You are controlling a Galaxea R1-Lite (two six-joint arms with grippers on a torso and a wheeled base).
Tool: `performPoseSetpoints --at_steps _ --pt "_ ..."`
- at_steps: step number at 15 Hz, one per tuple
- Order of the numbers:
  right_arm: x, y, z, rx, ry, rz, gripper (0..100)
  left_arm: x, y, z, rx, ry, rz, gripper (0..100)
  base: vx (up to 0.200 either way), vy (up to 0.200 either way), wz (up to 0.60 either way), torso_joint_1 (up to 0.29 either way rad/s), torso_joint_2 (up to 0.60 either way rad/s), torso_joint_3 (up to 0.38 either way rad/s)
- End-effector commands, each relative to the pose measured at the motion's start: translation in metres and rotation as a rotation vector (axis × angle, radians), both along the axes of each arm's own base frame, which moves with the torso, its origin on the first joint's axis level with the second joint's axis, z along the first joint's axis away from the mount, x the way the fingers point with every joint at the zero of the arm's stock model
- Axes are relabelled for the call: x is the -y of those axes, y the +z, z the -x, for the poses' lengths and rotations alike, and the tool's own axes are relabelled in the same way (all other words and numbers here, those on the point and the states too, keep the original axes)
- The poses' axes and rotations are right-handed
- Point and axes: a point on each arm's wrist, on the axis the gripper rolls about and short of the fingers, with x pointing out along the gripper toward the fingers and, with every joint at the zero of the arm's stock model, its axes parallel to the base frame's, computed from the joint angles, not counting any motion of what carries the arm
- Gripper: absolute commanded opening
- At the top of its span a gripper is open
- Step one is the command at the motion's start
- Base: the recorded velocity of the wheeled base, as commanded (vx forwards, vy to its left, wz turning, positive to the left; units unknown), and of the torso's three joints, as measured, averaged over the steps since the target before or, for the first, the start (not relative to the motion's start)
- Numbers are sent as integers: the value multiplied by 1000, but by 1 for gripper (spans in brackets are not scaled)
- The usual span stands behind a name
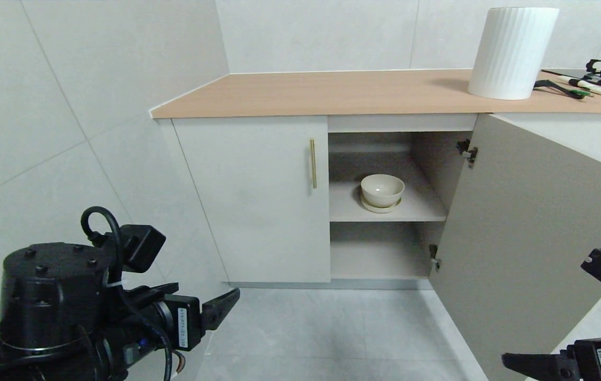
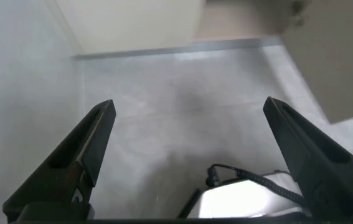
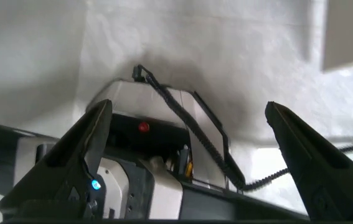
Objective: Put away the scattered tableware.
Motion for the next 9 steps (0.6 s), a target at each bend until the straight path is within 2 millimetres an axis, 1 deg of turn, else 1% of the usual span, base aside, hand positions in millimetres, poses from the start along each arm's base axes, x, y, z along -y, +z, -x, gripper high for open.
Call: performPoseSetpoints --at_steps 1,4,5,8,9 --pt "1 -4 2 -13 0 9 100 0 0 0 0 1 0 100 0 -200 0 2 7 12" --pt "12 -10 15 -82 -36 25 100 0 0 0 2 1 1 100 0 -200 0 2 1 1" --pt "15 -10 16 -84 -63 17 100 0 0 0 0 1 0 100 0 -200 0 -7 -2 -2" --pt "20 -13 7 -101 -143 28 100 0 0 0 2 1 1 100 0 -200 0 7 1 2" --pt "23 -14 3 -111 -178 32 100 0 0 0 2 1 1 100 0 0 0 0 0 0"
